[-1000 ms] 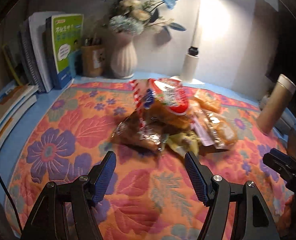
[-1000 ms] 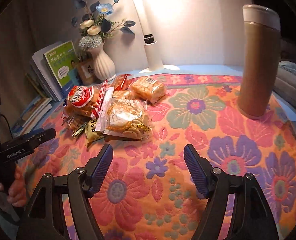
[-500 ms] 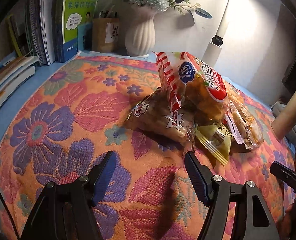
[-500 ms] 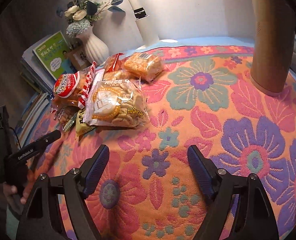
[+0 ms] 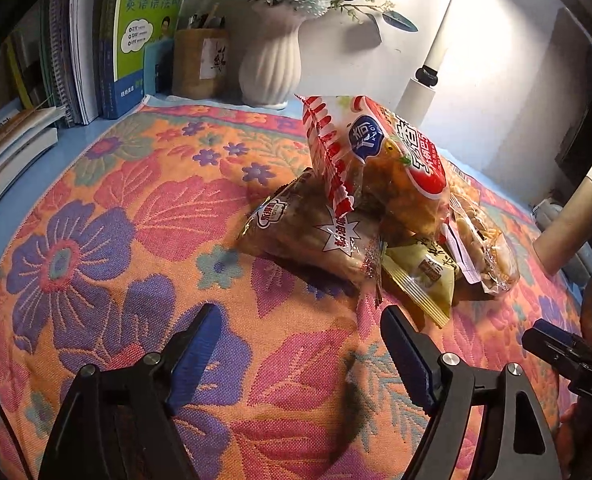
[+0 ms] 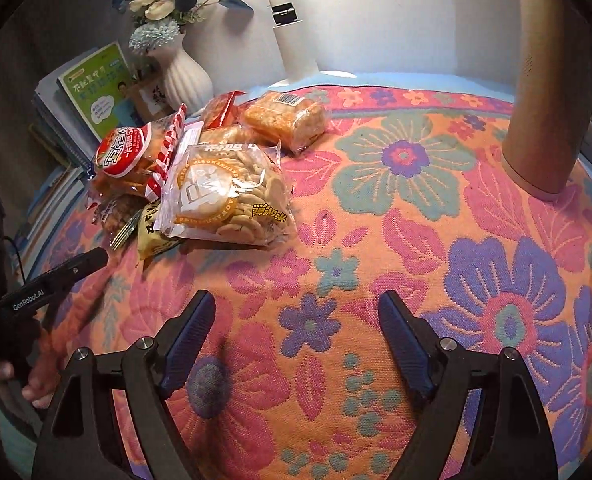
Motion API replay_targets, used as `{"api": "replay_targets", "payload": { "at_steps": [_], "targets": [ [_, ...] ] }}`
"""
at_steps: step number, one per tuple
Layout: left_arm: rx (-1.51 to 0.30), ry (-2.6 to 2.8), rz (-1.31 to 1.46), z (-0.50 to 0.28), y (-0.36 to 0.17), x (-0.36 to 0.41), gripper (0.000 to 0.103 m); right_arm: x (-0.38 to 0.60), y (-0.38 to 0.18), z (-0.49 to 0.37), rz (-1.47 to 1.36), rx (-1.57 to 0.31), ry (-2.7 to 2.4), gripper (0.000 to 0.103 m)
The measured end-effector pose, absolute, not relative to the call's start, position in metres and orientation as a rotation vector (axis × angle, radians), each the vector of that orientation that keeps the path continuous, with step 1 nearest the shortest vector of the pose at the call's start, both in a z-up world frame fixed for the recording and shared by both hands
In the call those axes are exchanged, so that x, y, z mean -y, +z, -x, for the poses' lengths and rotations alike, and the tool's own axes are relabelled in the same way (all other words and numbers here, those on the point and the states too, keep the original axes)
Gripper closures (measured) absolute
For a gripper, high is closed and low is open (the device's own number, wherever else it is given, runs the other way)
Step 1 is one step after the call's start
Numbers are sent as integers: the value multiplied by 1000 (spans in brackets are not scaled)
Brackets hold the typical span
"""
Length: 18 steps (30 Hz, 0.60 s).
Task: Organize snacks
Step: 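Move both tools back toward the remaining snacks on the blanket, then grasp the red-and-white KAQI bag with the left tool while the right tool grasps the biscuit bag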
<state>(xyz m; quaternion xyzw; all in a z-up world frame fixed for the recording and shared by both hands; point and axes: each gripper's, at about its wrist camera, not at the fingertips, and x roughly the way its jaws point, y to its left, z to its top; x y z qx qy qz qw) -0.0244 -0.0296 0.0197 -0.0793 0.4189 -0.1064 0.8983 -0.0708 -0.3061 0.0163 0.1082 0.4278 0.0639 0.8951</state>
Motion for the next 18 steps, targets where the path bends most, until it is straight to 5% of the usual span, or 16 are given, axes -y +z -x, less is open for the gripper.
{"api": "replay_targets", "payload": {
  "at_steps": [9, 14, 16, 18],
  "targets": [
    [-841, -299, 192, 31, 27, 26, 23, 308, 19, 72, -258, -907, 147, 19],
    [-757, -351, 143, 34, 74, 35, 23, 310, 45, 60, -414, -951, 271, 19],
    [-703, -362, 146, 26, 98, 41, 3, 304, 57, 44, -376, -937, 248, 14],
    [-649, -344, 134, 15, 112, 46, 0, 297, 62, 27, -329, -923, 230, 14]
  ]
}}
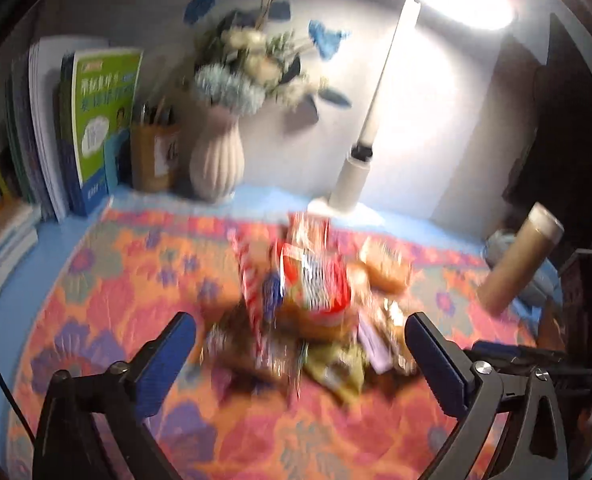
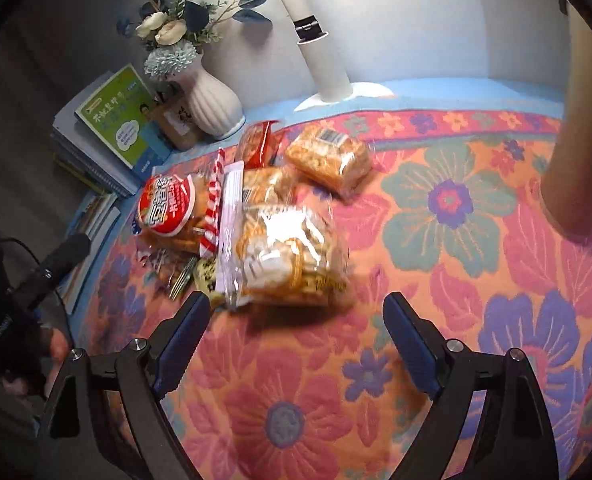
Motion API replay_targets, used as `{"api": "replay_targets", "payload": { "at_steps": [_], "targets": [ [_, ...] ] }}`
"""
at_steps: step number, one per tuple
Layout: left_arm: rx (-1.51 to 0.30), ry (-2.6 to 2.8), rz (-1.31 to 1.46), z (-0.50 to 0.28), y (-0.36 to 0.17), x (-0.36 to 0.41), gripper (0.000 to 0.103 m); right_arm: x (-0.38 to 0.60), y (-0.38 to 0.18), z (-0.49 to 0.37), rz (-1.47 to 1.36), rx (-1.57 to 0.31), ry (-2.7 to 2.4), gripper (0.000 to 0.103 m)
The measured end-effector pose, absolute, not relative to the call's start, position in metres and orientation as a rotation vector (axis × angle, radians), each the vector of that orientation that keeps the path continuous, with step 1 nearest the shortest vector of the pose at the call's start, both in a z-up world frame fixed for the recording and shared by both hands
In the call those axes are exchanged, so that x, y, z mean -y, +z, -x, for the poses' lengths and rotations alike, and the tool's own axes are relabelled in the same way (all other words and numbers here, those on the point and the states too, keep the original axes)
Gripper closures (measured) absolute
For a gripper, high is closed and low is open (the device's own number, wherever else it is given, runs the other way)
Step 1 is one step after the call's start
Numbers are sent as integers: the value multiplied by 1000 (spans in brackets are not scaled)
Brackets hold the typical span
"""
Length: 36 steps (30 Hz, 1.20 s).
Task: Organize snacks
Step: 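Grasp the red-and-white KAQI bag with the left tool while the right tool grasps the biscuit bag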
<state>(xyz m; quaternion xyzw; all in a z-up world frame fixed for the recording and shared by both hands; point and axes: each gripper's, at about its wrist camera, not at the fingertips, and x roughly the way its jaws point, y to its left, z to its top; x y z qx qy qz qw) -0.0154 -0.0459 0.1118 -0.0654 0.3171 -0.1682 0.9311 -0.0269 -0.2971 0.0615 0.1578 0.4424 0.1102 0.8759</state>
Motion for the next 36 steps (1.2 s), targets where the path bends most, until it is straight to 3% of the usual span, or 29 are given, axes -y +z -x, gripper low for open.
{"api": "replay_targets", "payload": {
  "at_steps": [9, 21, 23, 27, 36],
  "targets": [
    [-714, -316, 138, -54, 72, 71, 0, 294, 22, -18, -409, -917, 271, 14],
    [-752, -369, 244, -64, 38, 71, 0, 294, 16, -13, -441, -885, 321, 12],
    [-746, -363, 221, -63, 38, 74, 0, 295, 16, -12, -439, -879, 310, 17],
    [-737, -362, 163, -58, 39, 79, 21, 297, 22, -6, -414, -837, 274, 39],
    [-697, -363, 235, -52, 45, 60, 26, 308, 18, -7, -493, -842, 316, 41]
  ]
}}
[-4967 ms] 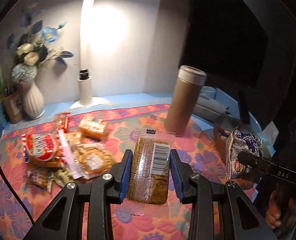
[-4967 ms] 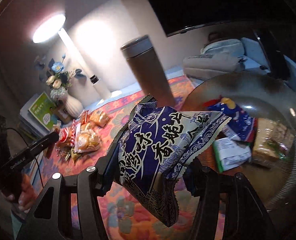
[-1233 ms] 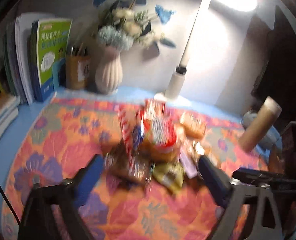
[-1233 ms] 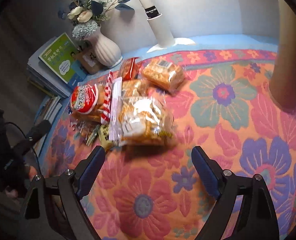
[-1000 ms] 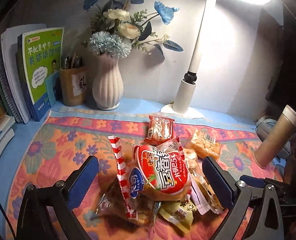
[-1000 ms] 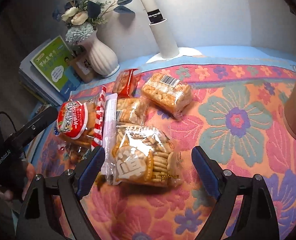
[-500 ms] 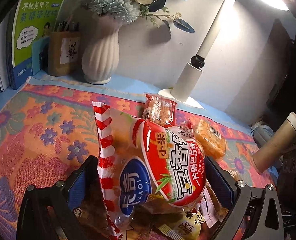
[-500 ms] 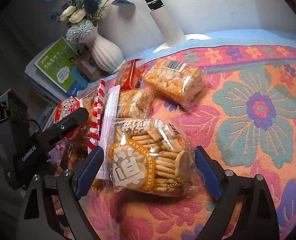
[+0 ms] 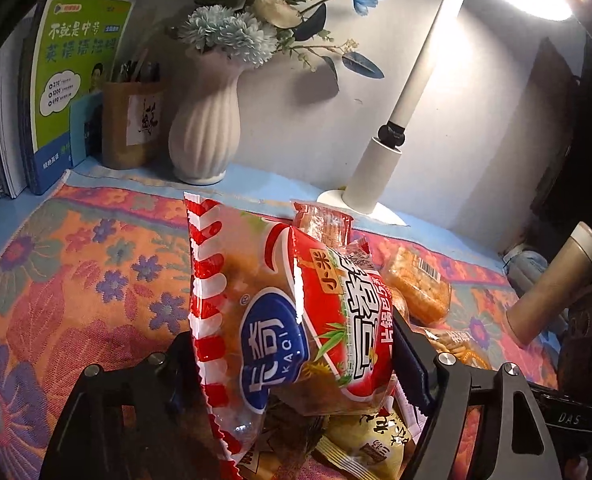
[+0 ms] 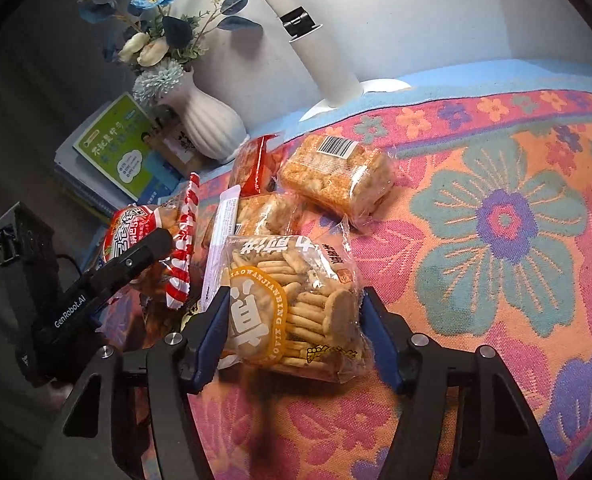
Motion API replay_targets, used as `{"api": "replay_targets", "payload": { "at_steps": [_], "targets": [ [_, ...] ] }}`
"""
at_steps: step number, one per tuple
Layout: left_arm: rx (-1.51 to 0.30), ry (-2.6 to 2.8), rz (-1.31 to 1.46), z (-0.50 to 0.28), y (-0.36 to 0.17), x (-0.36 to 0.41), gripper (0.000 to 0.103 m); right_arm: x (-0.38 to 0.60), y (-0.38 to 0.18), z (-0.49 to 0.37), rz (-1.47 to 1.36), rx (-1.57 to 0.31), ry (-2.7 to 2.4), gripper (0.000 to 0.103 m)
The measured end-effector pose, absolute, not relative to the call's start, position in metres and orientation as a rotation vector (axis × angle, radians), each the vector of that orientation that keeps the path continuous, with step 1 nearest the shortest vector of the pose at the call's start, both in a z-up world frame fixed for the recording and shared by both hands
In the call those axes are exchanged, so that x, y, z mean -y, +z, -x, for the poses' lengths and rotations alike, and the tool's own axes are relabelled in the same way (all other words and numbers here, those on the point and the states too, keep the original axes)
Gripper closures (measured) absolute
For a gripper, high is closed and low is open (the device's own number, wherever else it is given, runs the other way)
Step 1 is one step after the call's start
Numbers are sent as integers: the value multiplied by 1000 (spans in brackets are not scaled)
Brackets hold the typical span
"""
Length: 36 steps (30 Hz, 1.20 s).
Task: Organize snacks
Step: 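Grasp the red-and-white KAQI bag with the left tool while the right tool grasps the biscuit bag, then carry both bags to the amber glass plate and release them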
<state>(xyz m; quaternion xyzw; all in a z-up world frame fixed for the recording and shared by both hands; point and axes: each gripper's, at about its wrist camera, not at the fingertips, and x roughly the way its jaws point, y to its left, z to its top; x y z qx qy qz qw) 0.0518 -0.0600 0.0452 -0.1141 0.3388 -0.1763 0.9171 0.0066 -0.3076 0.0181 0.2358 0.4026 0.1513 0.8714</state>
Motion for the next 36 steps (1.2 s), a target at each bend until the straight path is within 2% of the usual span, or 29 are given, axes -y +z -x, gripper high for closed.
{"api": "replay_targets", "payload": {
  "at_steps": [11, 15, 20, 27, 36],
  "targets": [
    [-682, -368, 259, -47, 48, 54, 26, 310, 29, 3, -468, -785, 296, 42],
    [-665, -344, 223, -39, 51, 61, 26, 307, 47, 23, -372, -700, 216, 42],
    [-662, -385, 250, -6, 66, 69, 26, 323, 58, 67, -447, -652, 205, 42],
    [-628, -487, 234, 43, 110, 112, 26, 368, 71, 115, -559, -686, 140, 42],
    [-597, -667, 143, 90, 155, 209, 26, 439, 117, 181, -567, -574, -36, 42]
  ]
}}
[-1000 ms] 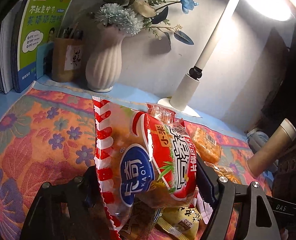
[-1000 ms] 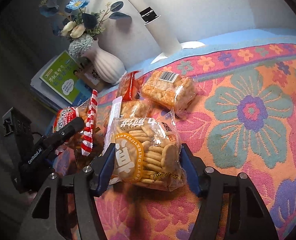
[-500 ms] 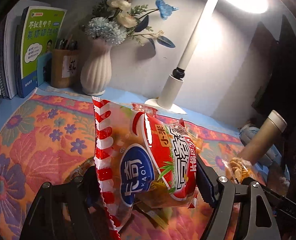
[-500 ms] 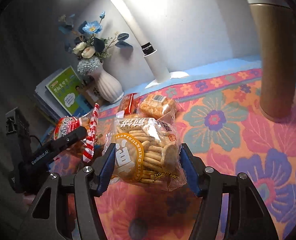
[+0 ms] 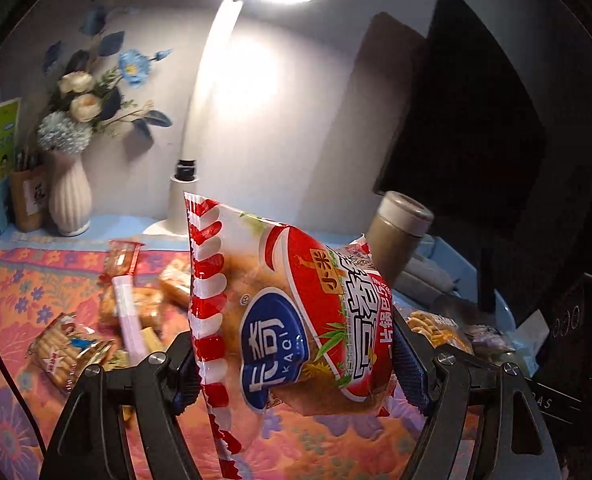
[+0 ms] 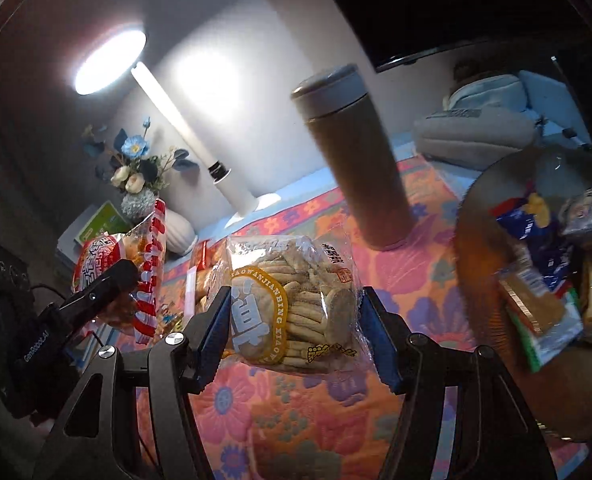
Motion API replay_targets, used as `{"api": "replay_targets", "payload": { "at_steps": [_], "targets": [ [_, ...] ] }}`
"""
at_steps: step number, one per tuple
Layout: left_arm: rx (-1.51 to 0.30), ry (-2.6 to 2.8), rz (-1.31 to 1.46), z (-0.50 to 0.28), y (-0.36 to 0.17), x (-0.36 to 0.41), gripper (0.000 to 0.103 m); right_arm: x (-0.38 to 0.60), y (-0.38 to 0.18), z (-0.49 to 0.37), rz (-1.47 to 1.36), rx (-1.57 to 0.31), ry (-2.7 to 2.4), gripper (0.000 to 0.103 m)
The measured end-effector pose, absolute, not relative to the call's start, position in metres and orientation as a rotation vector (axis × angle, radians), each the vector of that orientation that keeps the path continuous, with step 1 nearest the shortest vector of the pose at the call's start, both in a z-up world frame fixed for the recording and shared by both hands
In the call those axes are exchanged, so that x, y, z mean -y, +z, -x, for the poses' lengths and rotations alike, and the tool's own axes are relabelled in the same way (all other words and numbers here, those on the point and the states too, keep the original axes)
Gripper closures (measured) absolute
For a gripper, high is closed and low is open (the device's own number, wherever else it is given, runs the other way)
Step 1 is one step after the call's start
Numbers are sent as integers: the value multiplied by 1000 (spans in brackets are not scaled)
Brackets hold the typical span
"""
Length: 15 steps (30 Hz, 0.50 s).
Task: Organize snacks
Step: 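Carry both bags to the amber glass plate and release them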
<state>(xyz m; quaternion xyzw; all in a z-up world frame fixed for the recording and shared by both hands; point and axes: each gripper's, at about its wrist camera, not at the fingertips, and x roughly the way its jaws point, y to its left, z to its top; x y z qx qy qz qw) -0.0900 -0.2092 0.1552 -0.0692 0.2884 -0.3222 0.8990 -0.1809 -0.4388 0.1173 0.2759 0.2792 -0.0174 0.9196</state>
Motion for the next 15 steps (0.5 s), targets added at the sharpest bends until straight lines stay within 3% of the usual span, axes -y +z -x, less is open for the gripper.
{"api": "replay_targets", "payload": {
  "at_steps": [8, 15],
  "targets": [
    [-612, -866, 55, 121, 167, 330, 26, 529, 137, 248, -603, -438, -299, 42],
    [-658, -974, -12, 134, 156, 415, 26, 561, 126, 273, -608, -471, -389, 41]
  ]
}}
